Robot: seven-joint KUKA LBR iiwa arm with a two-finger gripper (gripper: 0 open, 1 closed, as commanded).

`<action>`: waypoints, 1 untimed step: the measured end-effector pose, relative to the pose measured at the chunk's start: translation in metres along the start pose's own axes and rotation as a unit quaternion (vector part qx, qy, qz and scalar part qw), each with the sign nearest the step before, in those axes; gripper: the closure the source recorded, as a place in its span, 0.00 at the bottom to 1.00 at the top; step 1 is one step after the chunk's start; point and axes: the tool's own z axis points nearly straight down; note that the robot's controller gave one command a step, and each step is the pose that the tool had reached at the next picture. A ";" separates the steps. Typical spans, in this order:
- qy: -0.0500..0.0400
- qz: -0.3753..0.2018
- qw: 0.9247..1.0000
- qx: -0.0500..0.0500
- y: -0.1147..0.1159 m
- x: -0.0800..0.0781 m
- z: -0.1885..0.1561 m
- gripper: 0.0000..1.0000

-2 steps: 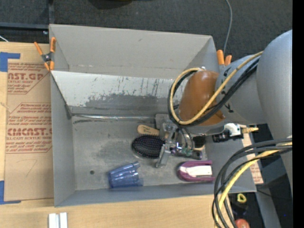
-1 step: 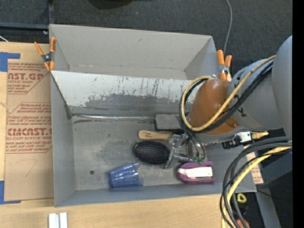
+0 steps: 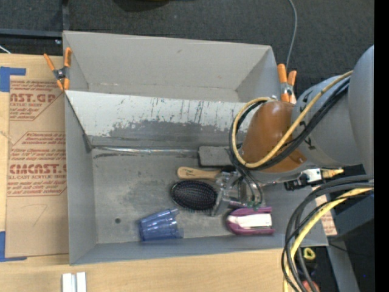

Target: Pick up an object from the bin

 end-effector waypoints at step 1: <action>0.001 0.000 1.000 0.000 0.000 0.001 -0.035 1.00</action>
Offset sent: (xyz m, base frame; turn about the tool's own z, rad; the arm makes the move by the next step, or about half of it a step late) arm -0.0019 0.0006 0.0205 -0.0006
